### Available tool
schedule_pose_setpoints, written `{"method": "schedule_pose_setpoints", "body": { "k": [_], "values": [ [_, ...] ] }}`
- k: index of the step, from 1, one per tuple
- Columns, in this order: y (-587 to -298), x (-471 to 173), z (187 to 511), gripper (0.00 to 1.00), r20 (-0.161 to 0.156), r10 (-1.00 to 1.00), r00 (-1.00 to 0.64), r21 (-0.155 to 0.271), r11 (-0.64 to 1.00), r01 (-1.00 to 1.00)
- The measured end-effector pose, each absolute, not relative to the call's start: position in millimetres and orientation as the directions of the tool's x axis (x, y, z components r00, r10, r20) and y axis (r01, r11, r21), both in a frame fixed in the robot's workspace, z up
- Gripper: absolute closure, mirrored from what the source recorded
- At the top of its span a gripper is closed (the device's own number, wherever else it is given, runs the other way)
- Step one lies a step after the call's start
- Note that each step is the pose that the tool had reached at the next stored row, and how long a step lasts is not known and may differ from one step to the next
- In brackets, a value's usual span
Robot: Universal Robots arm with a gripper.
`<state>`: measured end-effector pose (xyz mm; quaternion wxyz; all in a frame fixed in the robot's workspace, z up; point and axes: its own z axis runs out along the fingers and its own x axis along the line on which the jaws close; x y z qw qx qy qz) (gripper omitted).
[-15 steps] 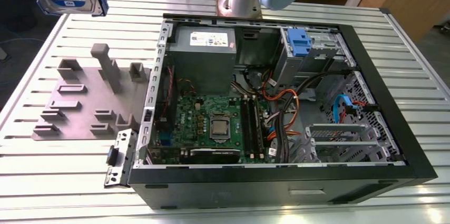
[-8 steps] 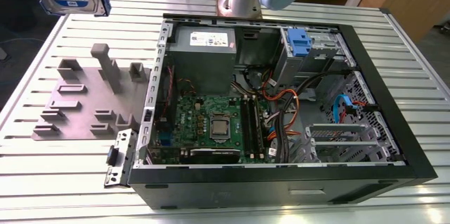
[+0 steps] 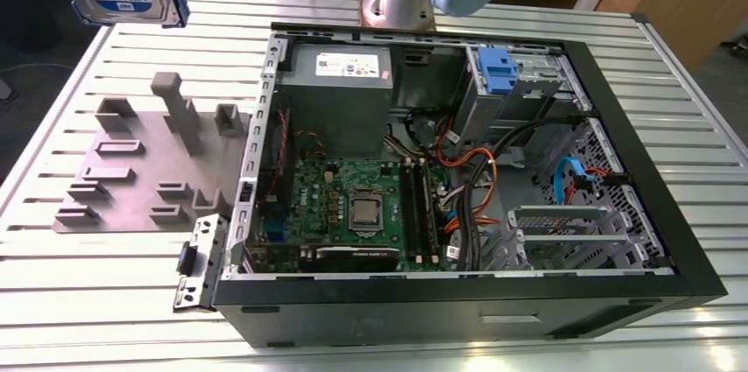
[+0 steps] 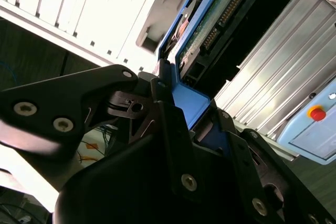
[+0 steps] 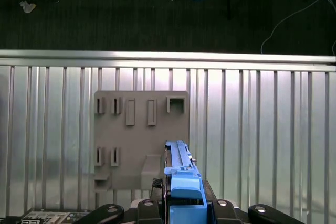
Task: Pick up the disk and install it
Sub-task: 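Pick up the disk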
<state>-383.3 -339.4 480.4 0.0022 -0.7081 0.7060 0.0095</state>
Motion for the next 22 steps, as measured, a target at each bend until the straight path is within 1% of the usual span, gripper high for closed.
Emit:
{"method": "schedule_pose_setpoints", "body": {
  "k": [22],
  "values": [
    [-339.4, -368.3, 480.4, 0.64, -0.016, -1.000, 0.003, 0.010, -0.003, -1.000]
  ]
}}
